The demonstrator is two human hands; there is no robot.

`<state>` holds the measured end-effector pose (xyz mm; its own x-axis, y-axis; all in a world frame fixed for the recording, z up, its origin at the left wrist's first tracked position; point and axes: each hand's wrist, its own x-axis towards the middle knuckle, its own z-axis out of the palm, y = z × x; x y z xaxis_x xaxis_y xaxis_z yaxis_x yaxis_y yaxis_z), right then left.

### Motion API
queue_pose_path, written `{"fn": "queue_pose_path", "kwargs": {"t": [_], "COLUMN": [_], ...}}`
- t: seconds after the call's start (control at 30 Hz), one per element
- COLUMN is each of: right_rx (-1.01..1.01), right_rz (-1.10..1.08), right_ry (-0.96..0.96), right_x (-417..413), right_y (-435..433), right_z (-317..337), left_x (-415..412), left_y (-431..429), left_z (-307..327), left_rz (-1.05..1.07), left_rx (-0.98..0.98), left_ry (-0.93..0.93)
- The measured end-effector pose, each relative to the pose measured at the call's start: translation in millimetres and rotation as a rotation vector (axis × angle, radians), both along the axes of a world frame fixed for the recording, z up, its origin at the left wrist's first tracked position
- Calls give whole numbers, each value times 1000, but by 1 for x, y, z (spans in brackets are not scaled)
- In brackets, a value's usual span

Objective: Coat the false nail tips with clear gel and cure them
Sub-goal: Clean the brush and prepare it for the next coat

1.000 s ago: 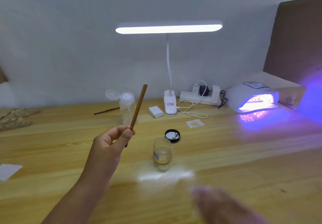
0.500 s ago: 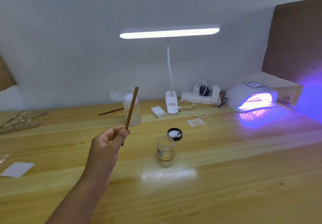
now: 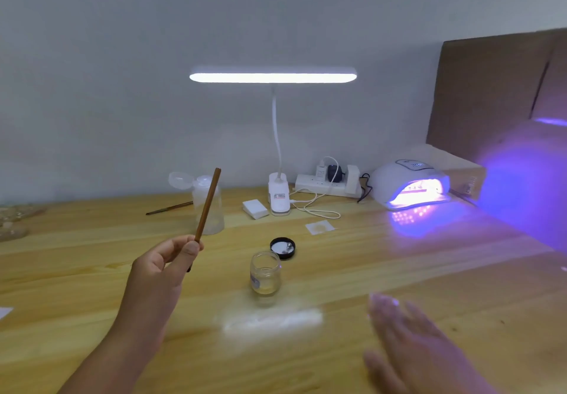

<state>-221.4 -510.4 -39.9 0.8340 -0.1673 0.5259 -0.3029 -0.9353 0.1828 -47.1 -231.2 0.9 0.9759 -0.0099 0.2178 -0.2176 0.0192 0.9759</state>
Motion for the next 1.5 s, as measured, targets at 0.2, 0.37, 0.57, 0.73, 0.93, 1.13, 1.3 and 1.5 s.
{"fn": "queue_pose_path", "kwargs": {"t": [0.2, 0.37, 0.57, 0.73, 0.93, 1.13, 1.3, 1.5], "right_rx": [188, -54, -135, 921, 1415, 1672, 1481, 900], "right_rz": [170, 599, 657, 719, 855, 866, 832, 882], "right_ry": [-48, 313, 250, -21, -302, -303, -278, -203], "right_x": [133, 72, 79, 99, 129, 132, 132, 122], "right_y": [197, 143, 148, 114, 128, 132, 121, 128], "right_z": [26, 17, 9, 69, 80, 66, 62, 55], "left_x": [2, 7, -1, -4, -13, -11, -13, -16], "left_y": [6, 11, 5, 1, -7, -7, -6, -4], "left_z": [-1, 0, 6, 5, 0, -2, 3, 8], "left_rz": [11, -71, -266, -311, -321, -340, -255, -221], "left_rx": [-31, -244, -413, -338, -185, -76, 94, 86], "left_ry": [-6, 119, 209, 184, 170, 133, -9, -152]}}
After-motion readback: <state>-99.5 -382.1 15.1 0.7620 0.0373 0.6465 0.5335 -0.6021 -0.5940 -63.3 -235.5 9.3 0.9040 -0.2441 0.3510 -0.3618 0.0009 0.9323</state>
